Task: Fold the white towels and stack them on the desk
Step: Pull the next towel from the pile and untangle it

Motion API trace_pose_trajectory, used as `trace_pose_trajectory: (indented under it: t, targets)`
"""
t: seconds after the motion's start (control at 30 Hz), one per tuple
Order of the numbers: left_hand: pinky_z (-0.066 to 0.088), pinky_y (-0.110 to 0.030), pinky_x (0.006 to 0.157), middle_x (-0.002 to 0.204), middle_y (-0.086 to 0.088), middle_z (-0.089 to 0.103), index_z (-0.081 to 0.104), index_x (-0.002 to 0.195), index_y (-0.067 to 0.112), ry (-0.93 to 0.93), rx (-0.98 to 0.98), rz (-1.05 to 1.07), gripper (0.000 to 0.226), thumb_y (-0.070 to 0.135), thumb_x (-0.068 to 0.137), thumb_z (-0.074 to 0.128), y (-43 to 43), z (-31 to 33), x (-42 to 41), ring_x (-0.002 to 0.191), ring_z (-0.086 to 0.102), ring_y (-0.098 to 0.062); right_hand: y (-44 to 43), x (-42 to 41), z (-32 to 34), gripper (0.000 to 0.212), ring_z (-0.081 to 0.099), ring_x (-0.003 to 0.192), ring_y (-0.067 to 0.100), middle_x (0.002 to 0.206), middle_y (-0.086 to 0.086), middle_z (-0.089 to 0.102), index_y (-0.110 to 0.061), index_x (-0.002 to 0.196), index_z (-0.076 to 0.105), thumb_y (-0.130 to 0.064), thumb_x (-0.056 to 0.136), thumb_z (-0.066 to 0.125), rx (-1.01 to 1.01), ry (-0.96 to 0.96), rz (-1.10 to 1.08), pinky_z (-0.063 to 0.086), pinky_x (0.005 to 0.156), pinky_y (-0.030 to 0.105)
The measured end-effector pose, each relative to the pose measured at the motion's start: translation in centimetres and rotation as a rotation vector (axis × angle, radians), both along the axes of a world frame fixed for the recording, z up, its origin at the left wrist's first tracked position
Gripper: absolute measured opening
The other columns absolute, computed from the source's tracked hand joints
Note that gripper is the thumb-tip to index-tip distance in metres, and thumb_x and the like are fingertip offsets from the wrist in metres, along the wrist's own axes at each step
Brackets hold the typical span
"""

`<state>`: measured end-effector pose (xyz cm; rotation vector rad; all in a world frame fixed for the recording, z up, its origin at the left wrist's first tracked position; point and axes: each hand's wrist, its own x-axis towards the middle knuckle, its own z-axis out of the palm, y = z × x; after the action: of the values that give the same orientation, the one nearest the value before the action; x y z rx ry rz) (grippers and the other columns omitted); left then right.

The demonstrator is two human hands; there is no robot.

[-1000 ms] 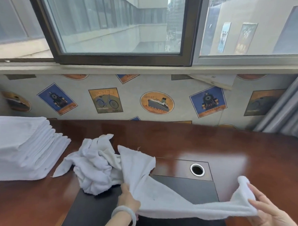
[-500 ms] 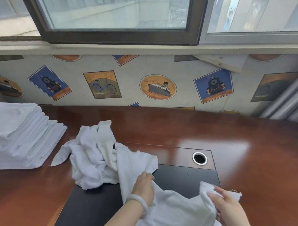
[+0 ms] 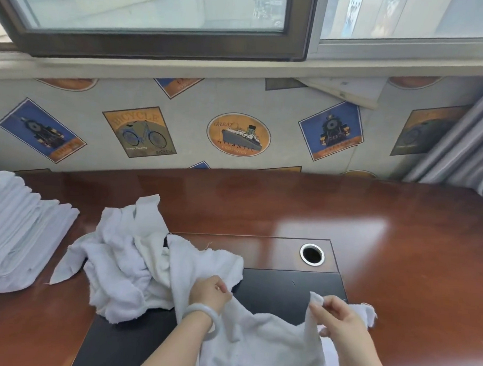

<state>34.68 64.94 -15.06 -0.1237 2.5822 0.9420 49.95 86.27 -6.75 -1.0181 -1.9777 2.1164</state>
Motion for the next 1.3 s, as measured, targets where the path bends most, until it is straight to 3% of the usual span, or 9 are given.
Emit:
trace_pose_trajectory:
  t: [0.13,0.27,0.47,0.6,0.77,0.83,1.0,1.07,1.3]
  targets:
    - [0.049,-0.036,0.074,0.099,-0.004,0.058,0.051,0.092,0.017,-0.032,0.192,0.085,0.013,0.007,0.086,0.058,-0.4,0.6,1.3,0.075,0.056,-0.021,-1.5,-0.7,1.2,0.009,0.044,0.054,0.017,0.061,0.003,0.056,-0.001,0.082,0.063,-0.005,0.089,0.068,0.023,0.06,0.038,0.037,0.056,0.03]
    - [0.04,-0.021,0.073,0.099,0.002,0.048,0.04,0.122,0.018,-0.067,0.045,-0.057,0.038,0.01,0.09,0.06,-1.2,0.4,2.4,0.085,0.052,-0.018,-2.9,-0.5,2.2,0.007,0.046,0.058,0.02,0.062,0.005,0.057,-0.001,0.083,0.063,-0.004,0.089,0.068,0.026,0.084,0.032,0.04,0.059,0.032]
    - [0.042,-0.022,0.072,0.086,0.005,0.055,0.052,0.099,0.019,-0.031,-0.017,-0.078,0.011,0.014,0.09,0.057,-1.2,0.5,3.3,0.082,0.053,-0.016,-3.2,1.4,2.9,0.003,0.051,0.053,0.016,0.062,0.007,0.058,0.0,0.088,0.064,0.003,0.089,0.065,0.019,0.072,0.035,0.041,0.05,0.027]
    - [0.04,-0.025,0.073,0.079,0.002,0.058,0.062,0.084,0.011,-0.061,0.433,-0.009,0.018,0.027,0.09,0.066,-0.5,4.6,3.8,0.077,0.052,-0.014,-3.1,1.6,3.6,0.022,0.048,0.05,0.019,0.061,0.012,0.052,-0.012,0.1,0.063,0.007,0.088,0.061,0.01,0.102,0.014,0.045,0.051,0.027]
    - [0.041,-0.04,0.075,0.086,-0.016,0.059,0.059,0.098,-0.001,-0.138,1.069,0.09,0.016,0.003,0.083,0.056,0.6,12.0,6.5,0.08,0.055,-0.025,-3.8,0.3,5.0,0.025,0.047,0.05,0.017,0.058,0.01,0.054,-0.002,0.088,0.073,0.014,0.089,0.054,-0.057,0.185,0.036,0.045,0.049,0.025]
    - [0.045,-0.04,0.074,0.09,-0.018,0.062,0.057,0.11,0.004,-0.163,1.197,0.051,0.036,-0.002,0.075,0.057,1.2,14.4,8.2,0.082,0.059,-0.028,-4.6,-0.2,5.5,0.024,0.051,0.055,0.017,0.062,0.009,0.058,0.003,0.093,0.072,0.015,0.09,0.051,-0.164,0.213,0.04,0.047,0.051,0.023]
    - [0.047,-0.028,0.097,0.118,0.008,0.068,0.061,0.122,0.03,0.004,0.899,-0.224,0.058,0.024,0.065,0.066,1.5,14.8,10.5,0.112,0.062,-0.009,-5.9,0.0,7.2,0.029,0.054,0.063,0.019,0.074,0.016,0.057,0.001,0.102,0.071,0.015,0.091,0.048,-0.396,0.327,0.076,0.05,0.058,0.024]
    - [0.045,-0.036,0.105,0.12,0.011,0.067,0.06,0.12,0.036,0.091,0.808,-0.204,0.056,0.04,0.065,0.068,1.7,14.6,10.8,0.116,0.06,-0.007,-6.0,0.3,7.4,0.031,0.055,0.061,0.017,0.074,0.017,0.057,0.003,0.101,0.072,0.017,0.091,0.047,-0.392,0.344,0.117,0.05,0.057,0.023]
    - [0.049,-0.038,0.076,0.076,-0.007,0.07,0.07,0.084,0.005,-0.002,0.773,0.077,0.048,0.042,0.055,0.063,1.7,15.2,10.2,0.077,0.063,-0.022,-6.1,1.2,7.7,0.038,0.064,0.061,0.018,0.071,0.018,0.068,0.005,0.095,0.069,0.03,0.082,0.045,-0.144,0.352,0.211,0.054,0.06,0.025]
